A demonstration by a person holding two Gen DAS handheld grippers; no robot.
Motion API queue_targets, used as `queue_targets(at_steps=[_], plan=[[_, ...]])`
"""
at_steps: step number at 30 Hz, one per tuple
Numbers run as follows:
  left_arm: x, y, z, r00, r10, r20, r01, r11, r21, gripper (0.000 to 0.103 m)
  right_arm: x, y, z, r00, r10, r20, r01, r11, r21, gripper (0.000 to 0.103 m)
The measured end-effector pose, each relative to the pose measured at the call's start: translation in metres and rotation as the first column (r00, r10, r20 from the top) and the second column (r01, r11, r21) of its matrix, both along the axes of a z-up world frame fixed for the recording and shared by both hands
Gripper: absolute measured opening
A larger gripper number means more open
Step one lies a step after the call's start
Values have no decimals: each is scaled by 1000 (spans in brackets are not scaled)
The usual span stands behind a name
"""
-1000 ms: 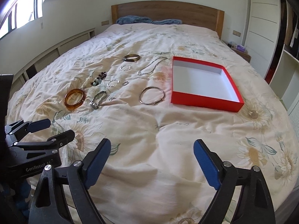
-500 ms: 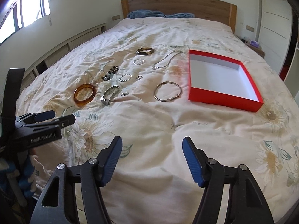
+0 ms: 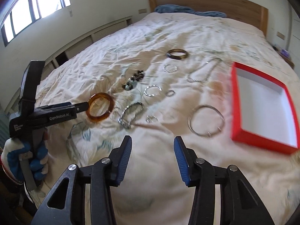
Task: Organize jewelry
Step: 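Grasp the amber bangle with the left tool while the right tool grasps the silver ring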
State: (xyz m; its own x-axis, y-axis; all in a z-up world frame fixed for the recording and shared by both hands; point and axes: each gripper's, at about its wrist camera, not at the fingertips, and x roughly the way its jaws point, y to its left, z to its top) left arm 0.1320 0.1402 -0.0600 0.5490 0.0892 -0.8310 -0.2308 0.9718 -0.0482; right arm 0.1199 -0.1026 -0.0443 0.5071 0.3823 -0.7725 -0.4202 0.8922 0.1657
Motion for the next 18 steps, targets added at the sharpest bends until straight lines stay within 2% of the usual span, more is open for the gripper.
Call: queue_targets(at_steps=[4,8,13,18], plan=[[13,3,-14,999,8,-35,-7,1000,17,55,26,13,-13,999,43,-25,-43,999,5,45],[18,3,-25,997,15,-70,-12,999,49,44,47,23,-27,995,75,-59,-74,997,18,29],[21,2,-32,996,15,-85,-9,998,62,35,66,39,-44,990,111,-92,-111,994,4,29],[22,0,-35,996,8,-86,-1,996,84,33,75,41,-59,987,99,-123,-101,995,-9,27]])
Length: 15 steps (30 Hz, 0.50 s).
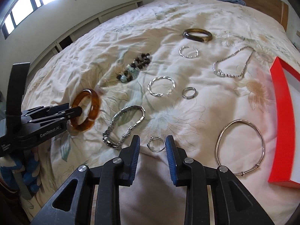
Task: Organize jewelry
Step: 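Grasp the amber bangle with the left tool while the right tool grasps the silver ring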
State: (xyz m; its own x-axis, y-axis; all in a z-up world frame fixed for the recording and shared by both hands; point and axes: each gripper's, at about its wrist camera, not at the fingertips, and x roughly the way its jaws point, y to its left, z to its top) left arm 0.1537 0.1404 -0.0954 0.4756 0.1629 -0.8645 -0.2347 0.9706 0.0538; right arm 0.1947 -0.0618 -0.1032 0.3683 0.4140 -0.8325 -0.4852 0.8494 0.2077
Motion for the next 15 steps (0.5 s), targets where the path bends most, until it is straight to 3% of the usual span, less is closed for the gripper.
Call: queue_targets(at_steps=[6,15], plan=[[1,-1,-1,1000,-1,4,1,1000,5,32,1,-1,-4,1000,-10,-3,10,1000,0,27],[-1,0,4,1000,-9,25,10,1000,-17,17,0,0,-7,1000,-9,-1,9,1000,-18,20]])
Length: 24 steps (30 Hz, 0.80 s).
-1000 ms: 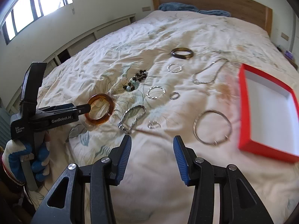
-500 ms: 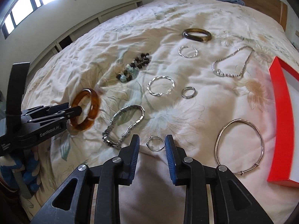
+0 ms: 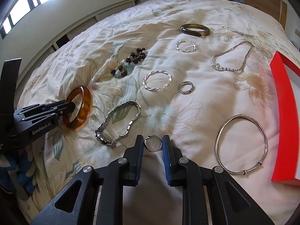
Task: Organize jewelry
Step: 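Grasp the amber bangle with the left tool while the right tool grasps the silver ring, then carry the amber bangle and silver ring into the red box and release both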
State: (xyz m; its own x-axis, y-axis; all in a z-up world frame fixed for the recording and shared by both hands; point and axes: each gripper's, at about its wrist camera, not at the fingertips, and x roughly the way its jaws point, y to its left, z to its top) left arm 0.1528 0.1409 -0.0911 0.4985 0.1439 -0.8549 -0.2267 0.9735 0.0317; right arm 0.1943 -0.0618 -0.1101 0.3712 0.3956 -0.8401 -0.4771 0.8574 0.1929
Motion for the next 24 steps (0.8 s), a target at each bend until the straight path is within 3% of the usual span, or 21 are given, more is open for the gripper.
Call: queue_targets(at_steps=[7,24], plan=[[-11,8,16,999,13,49,-8,996,-90,10,-19,-8,17,1000,-9,15,8,999,38,20],[-47,-5,47,998,14,67,-13,1000,-16,9,-79,-60,68,992,-106,74,97,989,113,20]])
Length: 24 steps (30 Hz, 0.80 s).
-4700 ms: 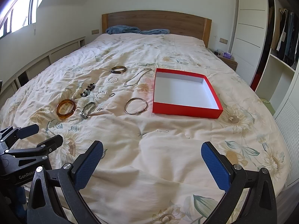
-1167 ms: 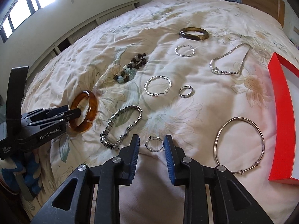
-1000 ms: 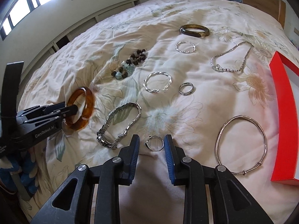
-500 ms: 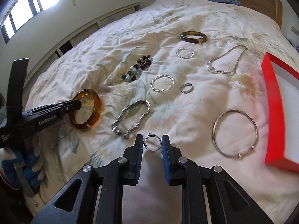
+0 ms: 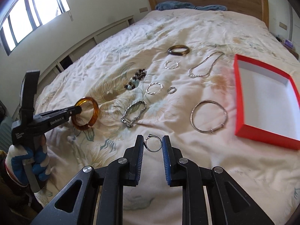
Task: Organize jewelry
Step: 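Carry the amber bangle and silver ring into the red box and release both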
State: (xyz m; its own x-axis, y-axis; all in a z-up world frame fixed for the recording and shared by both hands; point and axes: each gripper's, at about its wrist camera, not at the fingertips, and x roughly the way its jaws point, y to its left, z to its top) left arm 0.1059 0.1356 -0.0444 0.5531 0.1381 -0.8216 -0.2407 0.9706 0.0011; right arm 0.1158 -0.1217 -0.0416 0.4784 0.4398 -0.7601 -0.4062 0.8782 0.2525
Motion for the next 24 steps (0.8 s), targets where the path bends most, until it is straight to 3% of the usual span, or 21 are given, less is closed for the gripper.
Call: queue_targets(at_steps=[12,19,24], plan=[[-36,-17,27,999,-43,19,42,999,23,9,-44,-48,27,995,-86,57,83,996,39,20],[-18,-71,50,984,-173,44,174,985,-15,9,-48,-100,39,979,-181,93,179,983,30,20],[17,-136,62,950,-305,63,308,950,-51,9,-23,-139,47,964,-233,125,237,971,-15,20]])
